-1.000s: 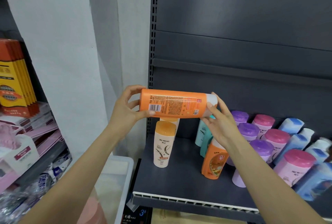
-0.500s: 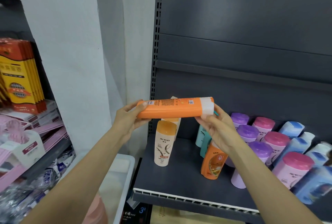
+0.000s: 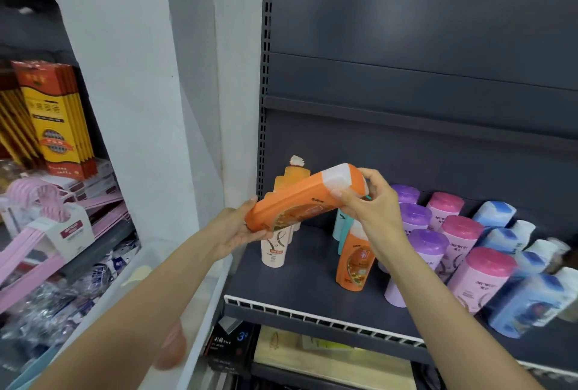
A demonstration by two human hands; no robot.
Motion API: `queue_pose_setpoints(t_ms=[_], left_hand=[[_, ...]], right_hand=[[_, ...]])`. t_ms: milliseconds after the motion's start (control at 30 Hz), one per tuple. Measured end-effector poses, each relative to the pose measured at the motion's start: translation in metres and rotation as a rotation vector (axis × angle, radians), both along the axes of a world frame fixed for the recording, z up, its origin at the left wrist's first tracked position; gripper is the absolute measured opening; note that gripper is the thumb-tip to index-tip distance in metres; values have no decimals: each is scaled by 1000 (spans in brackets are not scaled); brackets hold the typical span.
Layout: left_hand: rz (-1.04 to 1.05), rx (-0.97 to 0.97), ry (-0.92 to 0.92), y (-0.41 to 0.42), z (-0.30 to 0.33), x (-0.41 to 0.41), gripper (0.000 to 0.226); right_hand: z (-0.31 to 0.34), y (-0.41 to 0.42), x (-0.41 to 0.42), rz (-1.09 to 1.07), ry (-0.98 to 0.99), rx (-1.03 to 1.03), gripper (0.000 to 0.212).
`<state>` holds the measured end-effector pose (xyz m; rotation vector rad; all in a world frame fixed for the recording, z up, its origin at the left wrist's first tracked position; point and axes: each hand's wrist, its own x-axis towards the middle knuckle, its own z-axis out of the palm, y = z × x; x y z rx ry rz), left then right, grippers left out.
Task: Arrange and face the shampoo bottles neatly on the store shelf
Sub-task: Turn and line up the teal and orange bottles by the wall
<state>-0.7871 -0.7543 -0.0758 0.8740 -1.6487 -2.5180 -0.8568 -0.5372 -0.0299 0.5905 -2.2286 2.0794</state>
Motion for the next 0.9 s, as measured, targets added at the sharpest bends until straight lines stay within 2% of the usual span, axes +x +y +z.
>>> queue_pose_setpoints(t_ms=[100,200,267,367,467,533,700,800,900], left_hand=[[-12,-53,-53,4,-3,4,44],[-65,-355,-142,-3,-2,3,34],[-116,-600,-157,-13,-1,-4,31],[-129,-1004,2,-27,-3,-22,22],[-231,-1232,242,-39,-7,-41,23],[-317,-1352,292,-49,-15,-57,30],[-583,-1528,302,-69,-31,-86,42],[-687,-1542,327,-74,-39,-90,47],[-697,-1514,352,-78,-45,-92,48]], right_hand=[[-2,-4,5,-22,51,71,37],[-6,-17,1,-102,67,113,33],[-10,-29,-2,-119,89,211,33],[-23,-52,-7,-132,94,371,39],[-39,-73,-9,-124,61,482,43],[-49,-84,-10,-110,19,491,44],[-70,-105,-13,-107,-50,593,47],[-83,-111,-17,-111,-63,667,46],[-91,-116,-18,-122,-86,705,46]])
